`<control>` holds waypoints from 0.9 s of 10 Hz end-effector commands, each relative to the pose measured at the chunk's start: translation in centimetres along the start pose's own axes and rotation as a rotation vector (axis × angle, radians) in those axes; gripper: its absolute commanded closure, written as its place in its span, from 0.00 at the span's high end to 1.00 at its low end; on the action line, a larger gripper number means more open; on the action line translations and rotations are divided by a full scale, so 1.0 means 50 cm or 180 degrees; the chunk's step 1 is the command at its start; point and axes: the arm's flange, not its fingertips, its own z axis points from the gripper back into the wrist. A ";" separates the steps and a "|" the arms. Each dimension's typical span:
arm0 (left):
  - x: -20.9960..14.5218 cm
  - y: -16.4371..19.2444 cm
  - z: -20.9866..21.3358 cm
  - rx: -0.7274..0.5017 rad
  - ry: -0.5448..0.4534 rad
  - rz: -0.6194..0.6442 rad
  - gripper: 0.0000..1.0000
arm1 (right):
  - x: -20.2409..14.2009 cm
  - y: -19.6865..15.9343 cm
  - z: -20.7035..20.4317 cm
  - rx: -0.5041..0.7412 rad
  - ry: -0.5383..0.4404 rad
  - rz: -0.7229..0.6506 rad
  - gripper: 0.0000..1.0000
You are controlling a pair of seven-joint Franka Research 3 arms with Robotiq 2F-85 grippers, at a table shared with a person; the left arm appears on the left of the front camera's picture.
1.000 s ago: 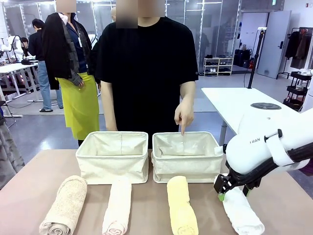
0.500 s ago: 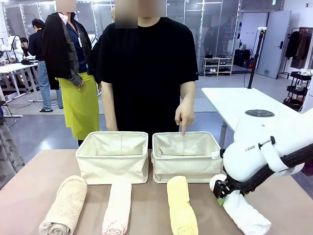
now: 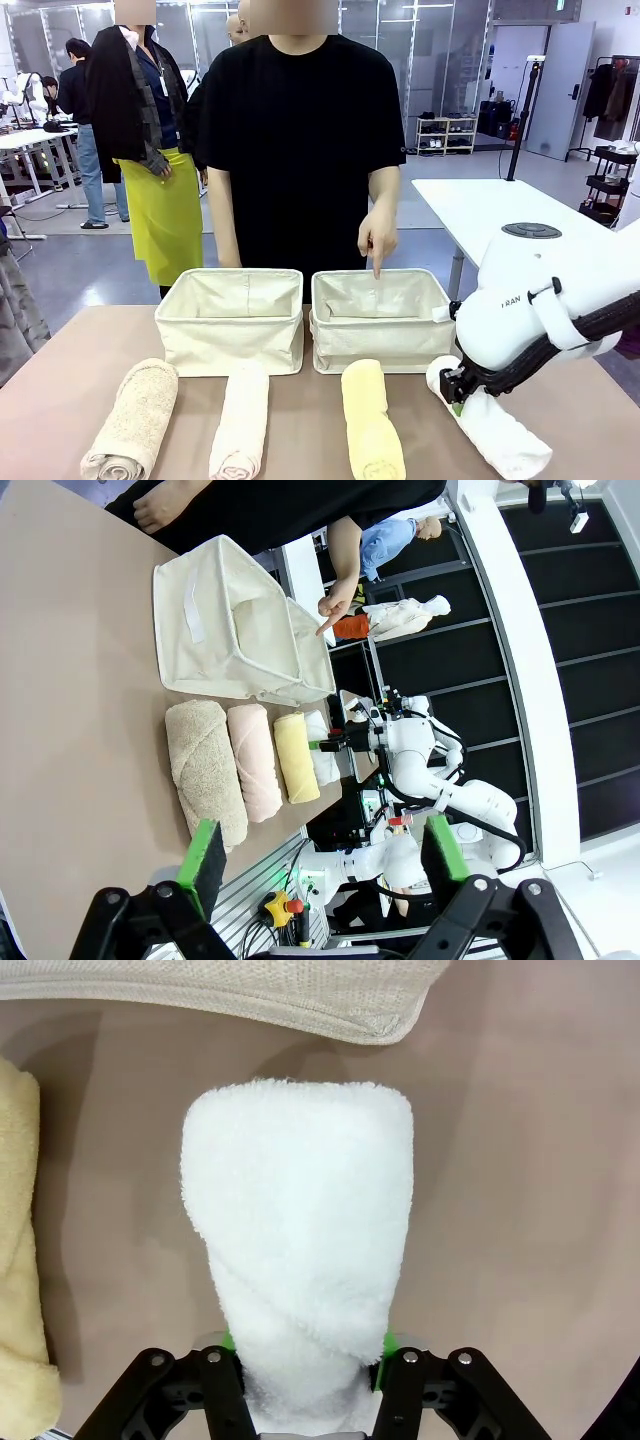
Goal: Divide the towels into two baskets.
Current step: Pick up one hotel-folded towel and place it in the Fabric basket indicated by the person.
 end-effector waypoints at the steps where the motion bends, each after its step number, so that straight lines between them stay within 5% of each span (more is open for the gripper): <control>1: -0.003 -0.003 0.006 -0.0024 -0.0021 -0.0017 1.00 | -0.130 -0.009 0.000 -0.0078 -0.0186 0.0019 0.17; 5: -0.003 -0.003 0.006 -0.0024 -0.0021 -0.0017 1.00 | -0.091 0.007 0.257 0.0184 -0.0330 0.0686 0.17; 9: -0.003 -0.003 0.006 -0.0024 -0.0021 -0.0017 1.00 | -0.051 0.009 0.324 0.0287 -0.0575 0.0572 0.17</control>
